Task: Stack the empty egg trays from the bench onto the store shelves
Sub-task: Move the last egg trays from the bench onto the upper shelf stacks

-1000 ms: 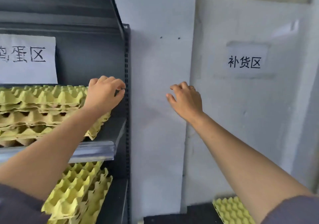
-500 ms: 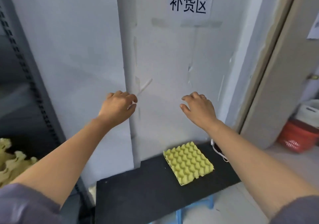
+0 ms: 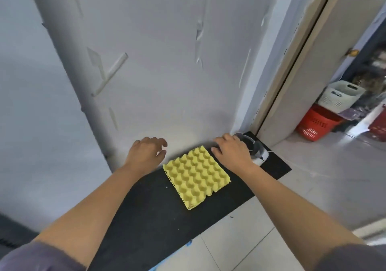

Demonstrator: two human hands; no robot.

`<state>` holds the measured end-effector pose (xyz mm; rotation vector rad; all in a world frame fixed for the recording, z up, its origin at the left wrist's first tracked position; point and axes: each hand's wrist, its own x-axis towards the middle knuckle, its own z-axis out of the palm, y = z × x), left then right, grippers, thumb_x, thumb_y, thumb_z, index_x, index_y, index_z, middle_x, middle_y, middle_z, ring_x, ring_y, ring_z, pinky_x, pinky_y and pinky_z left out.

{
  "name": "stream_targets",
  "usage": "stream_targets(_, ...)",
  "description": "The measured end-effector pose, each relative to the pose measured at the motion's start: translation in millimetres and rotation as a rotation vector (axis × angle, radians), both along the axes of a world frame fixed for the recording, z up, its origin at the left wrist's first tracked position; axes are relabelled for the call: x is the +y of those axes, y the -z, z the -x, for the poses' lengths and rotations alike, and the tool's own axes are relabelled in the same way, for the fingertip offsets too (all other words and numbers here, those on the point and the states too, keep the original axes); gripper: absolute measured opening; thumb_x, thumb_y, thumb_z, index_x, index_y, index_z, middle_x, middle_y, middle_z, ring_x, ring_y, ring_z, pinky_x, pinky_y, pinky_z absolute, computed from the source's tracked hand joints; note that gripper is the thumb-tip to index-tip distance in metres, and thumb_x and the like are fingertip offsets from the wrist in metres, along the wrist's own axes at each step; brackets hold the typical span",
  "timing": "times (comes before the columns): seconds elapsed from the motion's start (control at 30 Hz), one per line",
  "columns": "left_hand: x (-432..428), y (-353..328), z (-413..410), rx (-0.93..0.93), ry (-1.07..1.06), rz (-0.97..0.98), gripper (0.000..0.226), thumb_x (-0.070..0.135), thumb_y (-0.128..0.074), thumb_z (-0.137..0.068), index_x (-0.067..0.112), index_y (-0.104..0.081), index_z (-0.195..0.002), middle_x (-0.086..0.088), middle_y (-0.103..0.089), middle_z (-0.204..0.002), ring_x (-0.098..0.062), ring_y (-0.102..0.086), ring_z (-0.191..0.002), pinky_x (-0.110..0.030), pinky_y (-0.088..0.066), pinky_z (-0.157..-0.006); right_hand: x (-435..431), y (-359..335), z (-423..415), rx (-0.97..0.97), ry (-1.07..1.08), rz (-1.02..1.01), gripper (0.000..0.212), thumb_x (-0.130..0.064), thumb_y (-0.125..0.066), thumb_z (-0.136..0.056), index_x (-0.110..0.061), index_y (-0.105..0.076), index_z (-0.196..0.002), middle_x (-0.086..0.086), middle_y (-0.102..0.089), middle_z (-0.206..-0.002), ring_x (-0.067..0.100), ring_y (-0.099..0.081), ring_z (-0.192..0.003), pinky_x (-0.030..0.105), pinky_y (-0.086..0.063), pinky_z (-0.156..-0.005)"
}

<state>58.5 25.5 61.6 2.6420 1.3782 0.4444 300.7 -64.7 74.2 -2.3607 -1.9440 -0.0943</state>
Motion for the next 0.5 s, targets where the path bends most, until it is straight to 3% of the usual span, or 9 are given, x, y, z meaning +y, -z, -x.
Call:
stream_targets(0.37,19.2,133.3,-78.2,0.017,-0.12,0.353,0.031,0.025,-0.048,-0.092,0.022,-0.058,-0.121,0.006,-0.066,-0.107,-0.02,-0.057,-0.103,-0.032,-0.045,-0.084,36.8,122.8,-99.0,0.132,0.051,0.207,0.04,-0.039,-0.044,-0.096,-0.019,-0.052,-0.129,0.007,-0.054,-0.12,0.028,-0.052,-0.111,0.04,-0.047,-0.088)
stream_targets(0.5,15.1,187.4,-111.0,-0.001,-0.219,0.504,0.036,0.027,-0.048,-0.094,0.023,-0.052,-0.129,0.004,-0.06,-0.117,-0.019,-0.053,-0.109,-0.033,-0.041,-0.087,48.5,175.4,-132.9,0.221,0.065,0.309,0.042,-0.036,-0.045,-0.096,-0.016,-0.048,-0.133,0.009,-0.051,-0.124,0.03,-0.049,-0.116,0.042,-0.047,-0.09)
